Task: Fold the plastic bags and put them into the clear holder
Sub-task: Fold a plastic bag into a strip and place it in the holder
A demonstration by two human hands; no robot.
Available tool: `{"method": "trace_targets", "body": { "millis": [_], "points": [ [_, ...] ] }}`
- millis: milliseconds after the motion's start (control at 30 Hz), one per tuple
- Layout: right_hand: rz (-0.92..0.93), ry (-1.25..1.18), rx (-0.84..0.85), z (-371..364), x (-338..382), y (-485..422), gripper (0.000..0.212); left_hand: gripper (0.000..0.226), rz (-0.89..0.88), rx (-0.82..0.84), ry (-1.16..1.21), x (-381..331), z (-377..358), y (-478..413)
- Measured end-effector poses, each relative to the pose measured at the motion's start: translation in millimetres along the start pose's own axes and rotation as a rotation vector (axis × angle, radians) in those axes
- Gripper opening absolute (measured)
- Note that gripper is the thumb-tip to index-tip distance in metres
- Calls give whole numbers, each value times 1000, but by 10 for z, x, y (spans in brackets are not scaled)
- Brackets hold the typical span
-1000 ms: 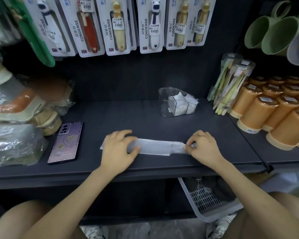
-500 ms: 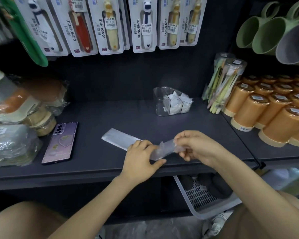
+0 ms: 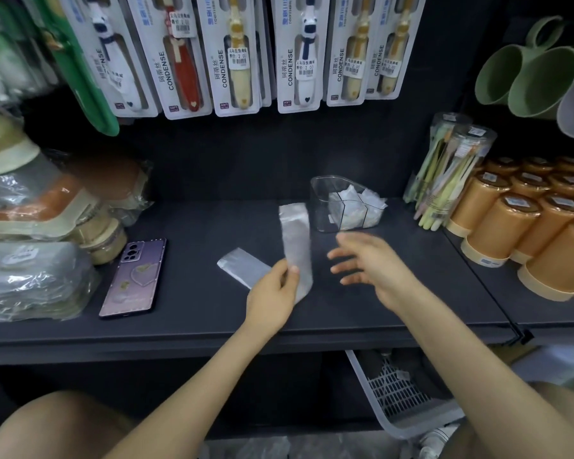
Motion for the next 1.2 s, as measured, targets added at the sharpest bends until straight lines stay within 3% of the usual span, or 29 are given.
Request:
{"method": "trace_targets", "body": {
  "millis": [133,367,633,800,1067,1133,1200],
  "points": [
    [-58,240,113,-228,-267,-80,23,18,130,35,242,12,81,11],
    [56,187,112,-388,-383,-128,11,15,136,76,344,74,145,42],
    [127,375,194,-338,-399,-106,16,34,169,157,604,20,392,13],
    [200,570,253,-370,-386,-170,16,29,256,49,723,147,545,-152],
    [219,786,255,-474,-357,-305,21,38,360,-168,563,424,687,-470],
    [220,798,245,-496,-354,-329,22,32,331,-211,465,477,730,-537],
    [218,821,244,-514,-347,-348,23,30,196,-253,256,503,750,-545]
  ]
}}
Point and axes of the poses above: each hand's wrist, its own y-axis away from the middle knuckle, its own z-axis out of the back of the hand, x = y × z, the point moved 1 cm from there along -y, towards the middle knuckle, and after that the axes turned 2 degrees about y, right-handed, at the moved point
